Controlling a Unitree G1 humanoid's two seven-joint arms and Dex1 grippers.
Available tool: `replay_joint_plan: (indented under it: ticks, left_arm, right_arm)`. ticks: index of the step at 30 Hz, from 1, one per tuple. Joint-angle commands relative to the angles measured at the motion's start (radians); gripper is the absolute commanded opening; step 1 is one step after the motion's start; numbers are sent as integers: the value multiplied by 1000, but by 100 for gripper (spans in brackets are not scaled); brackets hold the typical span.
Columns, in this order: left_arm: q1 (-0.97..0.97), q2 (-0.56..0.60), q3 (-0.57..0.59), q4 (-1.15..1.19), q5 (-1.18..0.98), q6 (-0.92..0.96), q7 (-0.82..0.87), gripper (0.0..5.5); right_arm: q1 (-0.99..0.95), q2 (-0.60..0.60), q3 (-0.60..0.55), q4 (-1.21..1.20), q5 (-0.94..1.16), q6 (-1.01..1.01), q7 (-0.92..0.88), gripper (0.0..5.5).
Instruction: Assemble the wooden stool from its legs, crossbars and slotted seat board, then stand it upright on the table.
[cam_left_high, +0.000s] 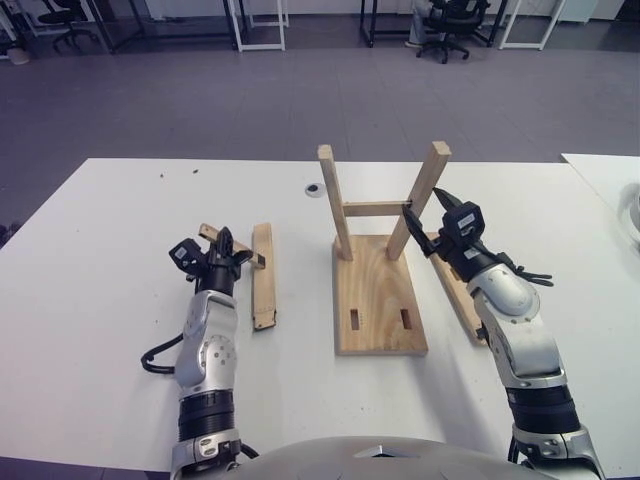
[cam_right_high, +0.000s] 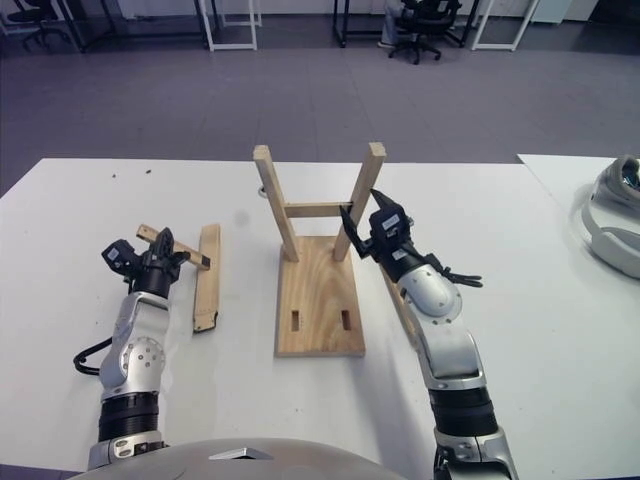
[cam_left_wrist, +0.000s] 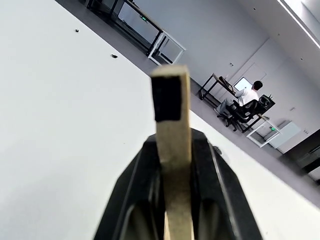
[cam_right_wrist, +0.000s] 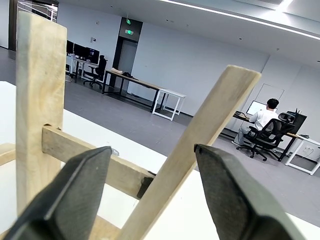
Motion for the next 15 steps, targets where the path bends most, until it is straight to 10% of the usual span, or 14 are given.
replay_joint_plan:
  ticks: [1,7,15]
  left_arm:
    - [158,147,-85,11,145,160,-36,40]
    - [228,343,-152,12,219,226,-142,40]
    - [345,320,-233,98,275,85,-202,40]
  right_arm:
    - [6,-13,6,4,-34,-17,-5,310]
    - [-3,-32,-2,14,-68,-36,-5,310]
    - [5,-46,9,12,-106,-56,8,310]
